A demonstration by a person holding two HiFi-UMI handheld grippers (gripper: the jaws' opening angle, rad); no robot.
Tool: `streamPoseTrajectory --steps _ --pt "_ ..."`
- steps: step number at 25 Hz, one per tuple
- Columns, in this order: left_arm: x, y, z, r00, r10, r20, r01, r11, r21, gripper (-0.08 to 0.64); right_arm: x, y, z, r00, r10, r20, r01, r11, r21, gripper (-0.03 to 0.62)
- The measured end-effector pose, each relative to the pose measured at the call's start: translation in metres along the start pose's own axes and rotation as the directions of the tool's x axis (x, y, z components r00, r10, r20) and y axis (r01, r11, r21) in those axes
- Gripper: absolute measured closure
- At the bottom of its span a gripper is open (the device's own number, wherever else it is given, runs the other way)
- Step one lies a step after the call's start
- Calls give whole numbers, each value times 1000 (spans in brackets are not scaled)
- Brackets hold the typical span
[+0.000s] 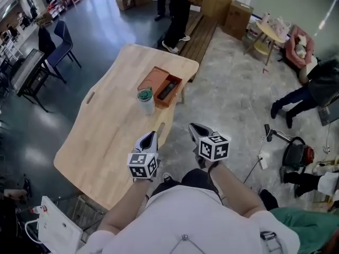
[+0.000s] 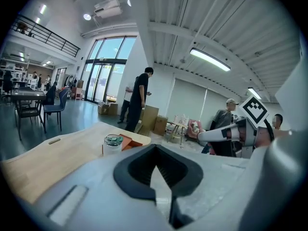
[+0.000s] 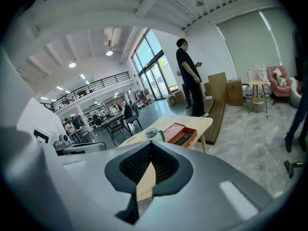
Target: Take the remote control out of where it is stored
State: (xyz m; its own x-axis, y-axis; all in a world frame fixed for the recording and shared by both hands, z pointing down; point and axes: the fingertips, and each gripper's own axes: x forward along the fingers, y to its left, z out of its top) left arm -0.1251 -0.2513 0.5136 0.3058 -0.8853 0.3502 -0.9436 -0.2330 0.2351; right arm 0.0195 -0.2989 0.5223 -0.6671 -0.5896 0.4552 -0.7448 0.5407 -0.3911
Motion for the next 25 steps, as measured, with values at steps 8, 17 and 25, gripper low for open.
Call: streamPoseTrajectory --steps 8,17,25 --pt "61 44 17 999 50 -15 -51 998 -39 558 83 -24 35 997 59 -46 -60 998 -7 565" --pt "137 97 58 957 290 -5 -288 947 -139 560 195 -67 103 954 239 -180 -253 966 -59 565" --pt "162 134 68 889 456 -34 -451 864 -223 559 278 -75 125 875 361 -322 -416 901 -121 565"
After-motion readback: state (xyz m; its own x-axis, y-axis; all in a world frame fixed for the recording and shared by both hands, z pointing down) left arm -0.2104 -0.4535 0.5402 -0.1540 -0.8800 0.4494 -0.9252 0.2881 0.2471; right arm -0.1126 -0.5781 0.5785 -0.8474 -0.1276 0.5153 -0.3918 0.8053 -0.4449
